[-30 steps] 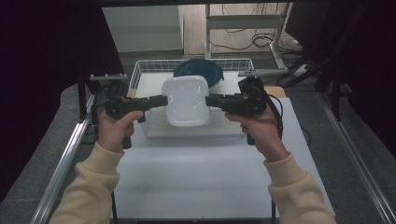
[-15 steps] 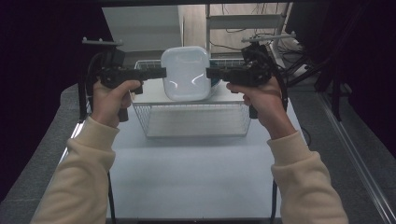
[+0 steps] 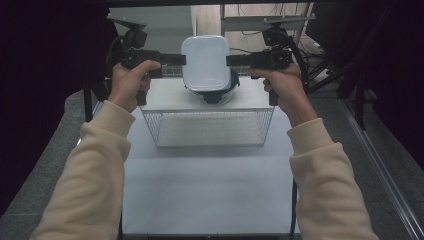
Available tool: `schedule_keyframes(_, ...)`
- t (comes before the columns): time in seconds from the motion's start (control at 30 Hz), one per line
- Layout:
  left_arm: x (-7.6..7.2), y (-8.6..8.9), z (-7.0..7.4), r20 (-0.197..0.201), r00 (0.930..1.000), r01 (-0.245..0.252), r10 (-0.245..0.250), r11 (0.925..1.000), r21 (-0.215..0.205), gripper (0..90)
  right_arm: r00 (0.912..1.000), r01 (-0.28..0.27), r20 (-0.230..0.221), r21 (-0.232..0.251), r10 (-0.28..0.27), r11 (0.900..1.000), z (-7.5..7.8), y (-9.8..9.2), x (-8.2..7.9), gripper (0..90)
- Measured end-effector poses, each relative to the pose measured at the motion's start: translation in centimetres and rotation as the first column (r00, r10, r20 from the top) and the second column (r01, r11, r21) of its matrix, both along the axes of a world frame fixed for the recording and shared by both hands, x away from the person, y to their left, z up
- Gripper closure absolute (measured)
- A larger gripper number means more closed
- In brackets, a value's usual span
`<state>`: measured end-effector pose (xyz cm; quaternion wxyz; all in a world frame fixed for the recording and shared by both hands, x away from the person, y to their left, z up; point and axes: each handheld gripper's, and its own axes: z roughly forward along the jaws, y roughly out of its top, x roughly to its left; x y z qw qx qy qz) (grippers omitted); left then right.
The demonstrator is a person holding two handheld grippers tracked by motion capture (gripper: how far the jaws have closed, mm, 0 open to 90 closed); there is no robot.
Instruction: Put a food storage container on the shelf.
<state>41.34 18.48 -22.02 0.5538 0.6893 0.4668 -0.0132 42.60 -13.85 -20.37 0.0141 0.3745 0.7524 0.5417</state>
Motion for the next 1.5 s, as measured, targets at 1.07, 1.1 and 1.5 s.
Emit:
schedule_keyframes(1.07,7.4,-0.1,-3.8,-0.218,0.9746,-0.083,0.049,0.9854,-0.149,70.4,0.9349,0.129,-0.349,0.164,-0.065,0.978,-4.5,-0.9,8.9,67.2)
schedule_keyframes(1.1,7.4,0.0,-3.8,-0.215,0.9754,-0.084,0.05,0.9849,-0.152,70.4,0.9349,0.129,-0.349,0.164,-0.065,0.978,-4.5,-0.9,8.9,67.2)
schedule_keyframes(1.5,5.6,-0.3,-2.6,-0.082,0.9927,-0.096,0.089,0.9917,-0.085,37.1,0.9674,0.17,-0.213,0.145,-0.137,0.975,-3.7,-1.1,7.3,35.2)
